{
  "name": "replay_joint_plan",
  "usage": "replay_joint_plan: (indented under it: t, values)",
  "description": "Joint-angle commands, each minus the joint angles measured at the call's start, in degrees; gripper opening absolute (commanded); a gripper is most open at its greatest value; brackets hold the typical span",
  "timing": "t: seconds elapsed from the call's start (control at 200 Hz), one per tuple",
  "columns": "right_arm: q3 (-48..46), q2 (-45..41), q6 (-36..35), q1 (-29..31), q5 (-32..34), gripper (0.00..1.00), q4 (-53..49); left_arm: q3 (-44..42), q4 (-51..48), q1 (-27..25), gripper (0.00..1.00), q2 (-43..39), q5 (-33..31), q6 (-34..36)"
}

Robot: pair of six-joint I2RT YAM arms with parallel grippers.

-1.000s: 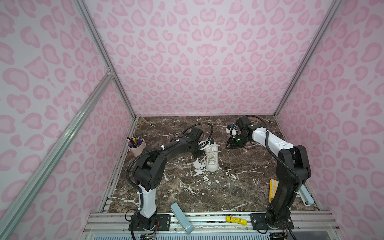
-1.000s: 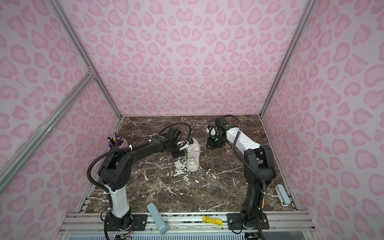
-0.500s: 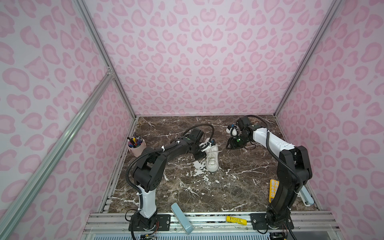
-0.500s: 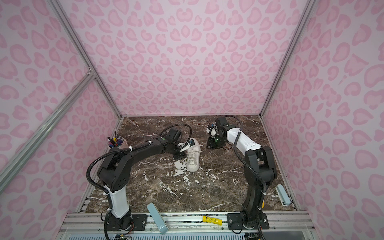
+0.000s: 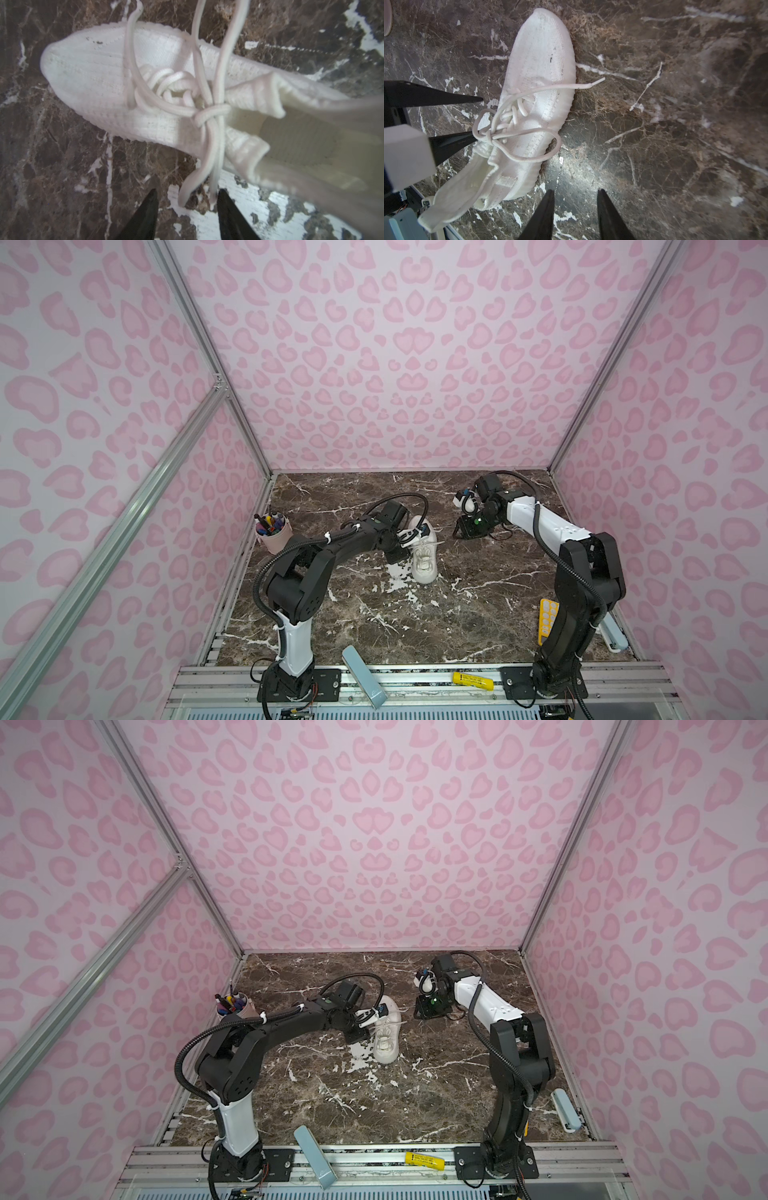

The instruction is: Tie the shoes

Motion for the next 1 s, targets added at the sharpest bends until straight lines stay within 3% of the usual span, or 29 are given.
replay_joint_plan:
  t: [0.0, 0.495, 0.995]
  values:
    - [-0.43, -0.05, -0.52, -0.16, 0.24, 0.37, -0.53, -0.50, 1.15, 0.42, 0.49, -0.78, -1.64, 0.65]
    - [-0.54, -0.30, -0.88, -0.45, 0.22, 0.37, -0.94, -0.27, 3.67, 0.95, 0.49, -0.43, -4.07, -0.28]
    - [-0.57, -0.48, -0.89, -0.68, 0.34, 0.37, -1.21, 0.53, 2.81, -0.19, 0.49, 0.55, 0.91, 0.03]
